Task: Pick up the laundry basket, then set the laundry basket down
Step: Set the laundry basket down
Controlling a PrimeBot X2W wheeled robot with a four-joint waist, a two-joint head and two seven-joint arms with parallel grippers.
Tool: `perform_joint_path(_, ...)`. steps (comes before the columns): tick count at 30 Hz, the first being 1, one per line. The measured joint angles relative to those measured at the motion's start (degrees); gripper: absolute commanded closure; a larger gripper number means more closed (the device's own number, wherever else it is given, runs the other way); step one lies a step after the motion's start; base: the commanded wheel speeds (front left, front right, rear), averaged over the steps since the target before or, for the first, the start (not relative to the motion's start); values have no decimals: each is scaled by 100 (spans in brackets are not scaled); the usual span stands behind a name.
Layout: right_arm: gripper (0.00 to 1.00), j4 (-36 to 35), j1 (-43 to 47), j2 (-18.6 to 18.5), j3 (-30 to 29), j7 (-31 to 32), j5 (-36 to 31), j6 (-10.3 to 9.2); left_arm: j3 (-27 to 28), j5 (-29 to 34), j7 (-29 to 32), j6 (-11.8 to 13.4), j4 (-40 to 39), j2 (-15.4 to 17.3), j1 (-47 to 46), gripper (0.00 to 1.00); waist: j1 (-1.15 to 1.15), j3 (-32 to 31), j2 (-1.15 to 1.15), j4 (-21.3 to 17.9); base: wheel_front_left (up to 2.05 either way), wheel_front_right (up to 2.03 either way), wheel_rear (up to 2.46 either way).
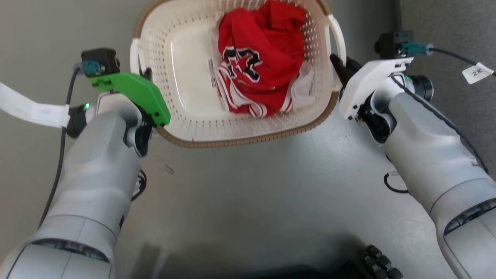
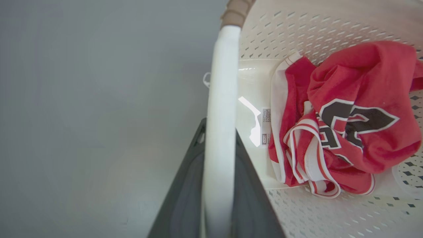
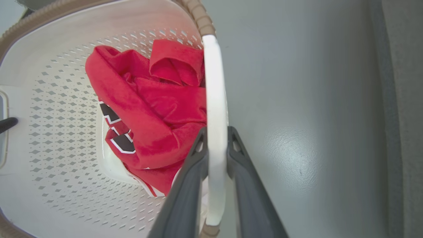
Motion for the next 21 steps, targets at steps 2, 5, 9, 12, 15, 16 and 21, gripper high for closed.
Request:
perform_joint_path(2,100,-5,-85,-12,1,-91,-32,0,-3,53,-75,8,-3,4,-87,100,0,143,0,3,0,0,0)
perform_joint_path(5,100,-8,-177,-12,22,-204,-66,0,-10,83,-171,30,5,22,-154,100,0,339,0,6,0,0,0)
perform_joint_path(9,100,7,-226,-7,35,-331,-92,0,-33,132,-270,32,45,36,-213,100,0,559,0,6,0,0,0)
perform_joint_path(12,100,27,-272,-1,37,-410,-97,0,-41,147,-324,36,76,35,-273,100,0,690,0,6,0,0,0)
perform_joint_path(15,100,59,-322,15,32,-435,-97,1,-42,147,-366,46,107,36,-316,100,0,797,0,6,0,0,0)
perform_joint_path(16,100,79,-324,21,30,-436,-97,1,-44,147,-393,46,118,34,-328,100,0,831,0,6,0,0,0)
perform_joint_path(21,100,164,-332,56,24,-461,-93,1,-76,155,-402,46,200,26,-384,100,0,971,0,6,0,0,0)
